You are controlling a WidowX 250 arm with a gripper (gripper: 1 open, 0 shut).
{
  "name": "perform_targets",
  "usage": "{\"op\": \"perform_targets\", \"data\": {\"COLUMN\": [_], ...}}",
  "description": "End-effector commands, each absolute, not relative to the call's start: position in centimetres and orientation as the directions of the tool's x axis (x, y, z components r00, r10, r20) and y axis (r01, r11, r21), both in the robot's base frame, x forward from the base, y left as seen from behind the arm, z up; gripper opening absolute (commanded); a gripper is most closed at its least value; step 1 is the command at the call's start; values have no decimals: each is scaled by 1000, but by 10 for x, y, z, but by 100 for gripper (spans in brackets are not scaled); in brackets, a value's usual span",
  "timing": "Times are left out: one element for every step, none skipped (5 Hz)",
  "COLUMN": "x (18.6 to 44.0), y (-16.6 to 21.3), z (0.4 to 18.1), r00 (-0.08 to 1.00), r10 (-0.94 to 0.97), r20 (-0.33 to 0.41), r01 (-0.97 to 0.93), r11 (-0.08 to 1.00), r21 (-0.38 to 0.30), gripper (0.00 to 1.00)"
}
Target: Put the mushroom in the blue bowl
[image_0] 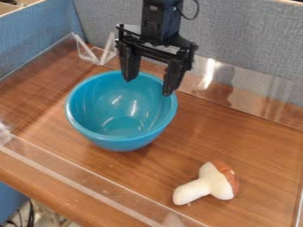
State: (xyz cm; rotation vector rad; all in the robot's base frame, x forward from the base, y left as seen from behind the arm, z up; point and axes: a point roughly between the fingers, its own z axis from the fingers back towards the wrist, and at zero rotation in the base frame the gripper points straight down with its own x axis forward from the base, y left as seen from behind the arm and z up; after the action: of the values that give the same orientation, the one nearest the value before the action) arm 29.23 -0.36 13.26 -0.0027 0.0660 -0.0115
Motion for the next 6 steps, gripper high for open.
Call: {"op": "perform_targets", "data": {"x": [290,288,277,266,257,254], "y": [-23,-45,-72,-94,-106,-111], "z": [126,116,107,91,72,58], "r00": [984,935,821,661,564,554], "r10": [-168,-349,-570,-749,-825,-833], "r20": [-63,-60,-42,-33,-26,-13], "r01": [167,348,570,749,825,832], "r11": [986,937,822,662,565,554], "r21": [-13,-23,-23,-28,-33,-40], "gripper": [100,100,100,100,100,100]}}
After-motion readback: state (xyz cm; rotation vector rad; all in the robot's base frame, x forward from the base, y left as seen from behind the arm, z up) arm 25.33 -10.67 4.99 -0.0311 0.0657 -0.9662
